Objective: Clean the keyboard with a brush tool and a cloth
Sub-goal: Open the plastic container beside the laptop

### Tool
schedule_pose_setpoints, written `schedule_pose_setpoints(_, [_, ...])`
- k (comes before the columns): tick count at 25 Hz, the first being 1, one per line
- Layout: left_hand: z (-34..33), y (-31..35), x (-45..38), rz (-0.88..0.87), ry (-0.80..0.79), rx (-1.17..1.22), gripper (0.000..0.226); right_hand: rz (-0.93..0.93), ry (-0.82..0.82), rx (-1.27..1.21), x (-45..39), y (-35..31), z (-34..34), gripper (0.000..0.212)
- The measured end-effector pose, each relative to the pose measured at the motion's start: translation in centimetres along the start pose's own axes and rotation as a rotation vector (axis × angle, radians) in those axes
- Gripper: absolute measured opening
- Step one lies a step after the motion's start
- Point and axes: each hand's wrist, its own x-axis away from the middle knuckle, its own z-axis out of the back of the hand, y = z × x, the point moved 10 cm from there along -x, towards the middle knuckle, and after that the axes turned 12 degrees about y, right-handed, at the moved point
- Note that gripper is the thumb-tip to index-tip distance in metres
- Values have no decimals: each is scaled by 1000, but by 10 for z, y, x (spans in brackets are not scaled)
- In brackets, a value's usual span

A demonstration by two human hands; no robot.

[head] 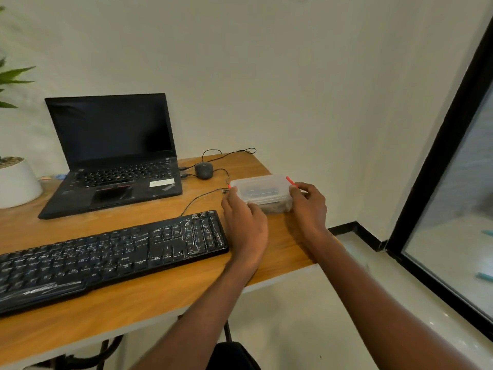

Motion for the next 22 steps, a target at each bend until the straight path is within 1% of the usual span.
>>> schedule_pose_setpoints(4, [1, -22, -16, 150, 62, 117, 54, 56, 0, 59, -6, 1, -3, 25])
schedule_pose_setpoints(7, [6, -27, -18, 181, 76, 144, 62, 94, -16, 82, -1, -2, -7, 24])
schedule_pose_setpoints(8, [6, -27, -19, 173, 68, 152, 61, 96, -14, 80, -2, -3, -6, 25])
schedule_pose_setpoints(13, [18, -32, -30, 155, 77, 121, 34, 100, -27, 89, 0, 0, -8, 28])
schedule_pose_setpoints(15, [20, -34, -34, 156, 86, 128, 27, 83, -17, 87, -2, 0, -9, 28])
schedule_pose_setpoints(18, [15, -40, -41, 242, 120, 155, 13, -17, -13, 81, -14, 4, -12, 39])
schedule_pose_setpoints(20, [13, -45, -46, 313, 172, 178, 8, -77, -53, 38, -20, 8, -18, 37])
schedule_pose_setpoints(22, [10, -50, -51, 339, 200, 178, 7, -49, -56, 52, -23, 10, -19, 33])
